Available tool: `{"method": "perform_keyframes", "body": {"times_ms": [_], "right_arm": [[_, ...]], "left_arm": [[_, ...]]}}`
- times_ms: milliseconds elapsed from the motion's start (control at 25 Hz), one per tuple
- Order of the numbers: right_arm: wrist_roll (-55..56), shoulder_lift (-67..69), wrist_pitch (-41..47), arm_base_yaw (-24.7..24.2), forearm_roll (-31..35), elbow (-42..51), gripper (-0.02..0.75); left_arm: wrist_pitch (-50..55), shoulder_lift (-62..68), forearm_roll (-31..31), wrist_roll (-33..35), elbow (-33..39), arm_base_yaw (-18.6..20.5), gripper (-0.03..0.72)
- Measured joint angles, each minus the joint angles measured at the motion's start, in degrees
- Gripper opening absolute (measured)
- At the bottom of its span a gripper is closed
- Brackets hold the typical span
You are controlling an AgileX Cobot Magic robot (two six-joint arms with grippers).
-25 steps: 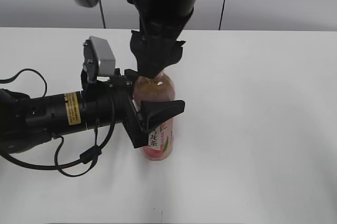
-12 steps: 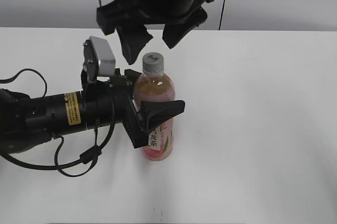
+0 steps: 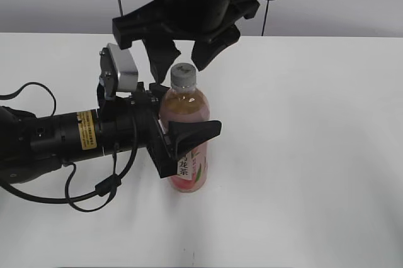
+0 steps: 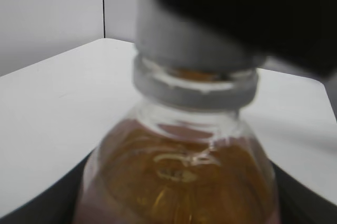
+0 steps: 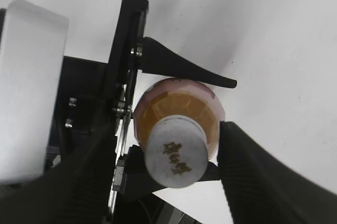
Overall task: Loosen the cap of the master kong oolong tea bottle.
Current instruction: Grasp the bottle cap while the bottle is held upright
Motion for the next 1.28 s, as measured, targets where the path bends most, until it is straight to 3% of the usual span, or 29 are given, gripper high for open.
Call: {"method": "perform_keyframes", "body": {"times_ms": [360, 560, 680, 880, 1280], "right_arm": [[-0.61, 1.08, 0.0, 0.0, -0.46, 0.59, 0.387], [-4.58, 1.08, 0.0, 0.0, -0.34, 1.19, 0.276], [-8.52, 1.08, 0.0, 0.0, -0.34, 1.26, 0.276], [-21.92, 1.08, 0.0, 0.0, -0.39, 1.26, 0.276], [-61.89, 0.97, 0.19, 0.0, -0.27, 1.26, 0.277]], "left_arm": [[-0.04, 0.0, 0.11, 0.0, 0.0, 0.0, 0.445], [-0.04, 0.0, 0.17, 0.0, 0.0, 0.0, 0.445], [-0.04, 0.0, 0.17, 0.0, 0.0, 0.0, 0.445], [-0.04, 0.0, 0.17, 0.0, 0.0, 0.0, 0.445], [-0.17, 0.0, 0.68, 0.28, 0.0, 0.05, 0.445]]}}
